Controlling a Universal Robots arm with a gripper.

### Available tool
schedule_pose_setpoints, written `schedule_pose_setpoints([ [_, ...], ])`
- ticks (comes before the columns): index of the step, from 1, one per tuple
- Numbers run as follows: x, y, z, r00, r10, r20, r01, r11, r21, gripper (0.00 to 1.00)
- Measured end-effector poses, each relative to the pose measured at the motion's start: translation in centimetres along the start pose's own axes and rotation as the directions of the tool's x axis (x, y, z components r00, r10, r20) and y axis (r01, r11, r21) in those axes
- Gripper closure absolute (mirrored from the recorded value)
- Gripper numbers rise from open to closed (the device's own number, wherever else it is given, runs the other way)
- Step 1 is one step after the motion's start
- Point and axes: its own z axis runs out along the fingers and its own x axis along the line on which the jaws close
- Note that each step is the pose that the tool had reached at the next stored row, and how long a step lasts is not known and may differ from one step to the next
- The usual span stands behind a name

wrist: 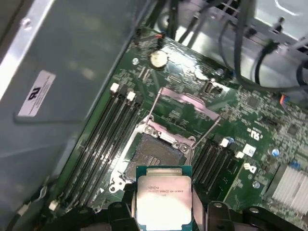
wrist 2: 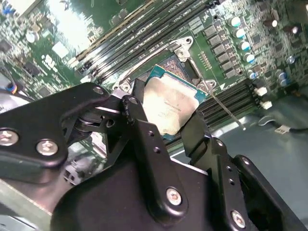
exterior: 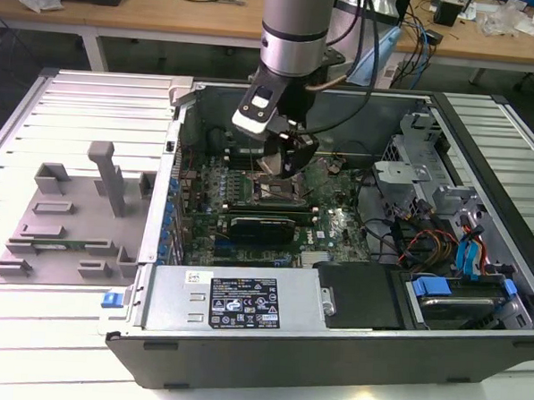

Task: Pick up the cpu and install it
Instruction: 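Place the cpu into insertion slot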

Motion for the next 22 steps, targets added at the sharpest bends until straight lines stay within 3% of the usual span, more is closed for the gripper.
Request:
schedule_pose_setpoints([
  [2,0.0,0.0,0.01,0.9992,0.039,0.0012,-0.039,0.9992,0.0001,0.45],
  [3,0.0,0.0,0.02,0.9968,0.08,0.0024,-0.08,0.9968,0.0001,0.45],
  [6,0.0,0.0,0.06,0.9811,0.194,0.0058,-0.194,0.9811,0.0,0.45],
  [8,0.0,0.0,0.07,0.9676,0.252,0.0077,-0.252,0.9677,-0.0003,0.45],
  [11,0.0,0.0,0.1,0.9401,0.341,0.0104,-0.341,0.9402,-0.0008,0.45],
  [12,0.0,0.0,0.1,0.935,0.355,0.0109,-0.355,0.935,-0.0009,0.45],
  [13,0.0,0.0,0.11,0.9208,0.39,0.0119,-0.39,0.9208,-0.0013,0.45],
  [16,0.01,-0.01,0.24,0.9205,0.391,0.0119,-0.39,0.9206,-0.0061,0.45],
  [20,0.0,-0.03,0.8,0.9215,0.388,0.0132,-0.388,0.9212,-0.0324,0.45],
  [22,0.0,-0.03,1.04,0.9233,0.384,0.0133,-0.383,0.9229,-0.0366,0.45],
])
